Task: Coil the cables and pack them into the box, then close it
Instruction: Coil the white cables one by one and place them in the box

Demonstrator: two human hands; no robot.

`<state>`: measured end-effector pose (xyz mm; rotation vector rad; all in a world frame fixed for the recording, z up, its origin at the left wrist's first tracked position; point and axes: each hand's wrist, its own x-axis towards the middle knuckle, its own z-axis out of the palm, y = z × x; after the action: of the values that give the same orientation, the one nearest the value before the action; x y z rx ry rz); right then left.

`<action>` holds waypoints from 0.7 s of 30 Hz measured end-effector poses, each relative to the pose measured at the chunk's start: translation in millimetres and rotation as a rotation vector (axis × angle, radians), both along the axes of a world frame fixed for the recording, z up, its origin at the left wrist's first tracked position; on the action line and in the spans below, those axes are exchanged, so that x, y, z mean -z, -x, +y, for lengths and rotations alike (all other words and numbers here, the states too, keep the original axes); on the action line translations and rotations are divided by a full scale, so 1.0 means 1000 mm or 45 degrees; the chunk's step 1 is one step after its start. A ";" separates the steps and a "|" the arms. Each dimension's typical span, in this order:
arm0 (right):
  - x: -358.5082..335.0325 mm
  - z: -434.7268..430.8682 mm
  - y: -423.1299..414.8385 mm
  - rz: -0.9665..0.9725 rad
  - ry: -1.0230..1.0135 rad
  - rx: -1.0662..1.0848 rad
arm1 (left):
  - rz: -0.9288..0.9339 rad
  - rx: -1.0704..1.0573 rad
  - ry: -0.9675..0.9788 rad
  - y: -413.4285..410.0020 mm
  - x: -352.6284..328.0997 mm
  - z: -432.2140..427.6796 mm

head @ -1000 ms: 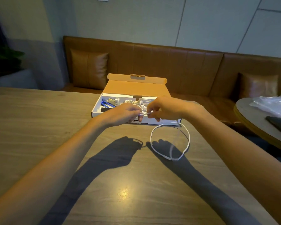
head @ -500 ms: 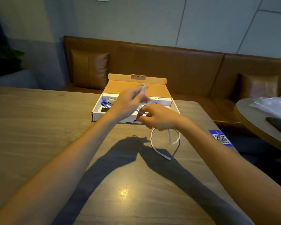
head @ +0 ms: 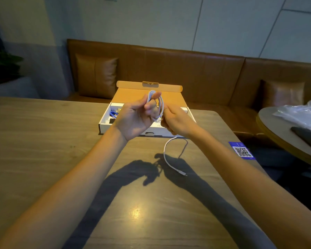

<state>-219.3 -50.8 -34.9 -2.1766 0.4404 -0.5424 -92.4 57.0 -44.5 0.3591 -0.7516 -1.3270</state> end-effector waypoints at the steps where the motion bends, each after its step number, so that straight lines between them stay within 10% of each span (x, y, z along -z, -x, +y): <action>1: 0.001 0.002 -0.001 0.060 -0.016 0.020 | 0.061 -0.056 0.016 0.005 0.000 -0.002; 5: 0.003 0.007 -0.003 0.259 -0.028 0.000 | 0.023 -0.381 0.018 0.014 0.003 -0.010; 14: 0.002 0.008 -0.006 0.447 0.364 0.046 | -1.844 -1.393 -0.123 0.017 0.019 -0.022; 21: -0.022 -0.005 -0.001 0.202 0.597 0.110 | -2.063 -1.006 -0.421 -0.002 0.000 -0.018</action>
<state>-218.0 -55.7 -13.0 -2.6726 0.5356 -0.5642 -90.3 39.3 -44.5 1.8808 -1.4391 -0.1440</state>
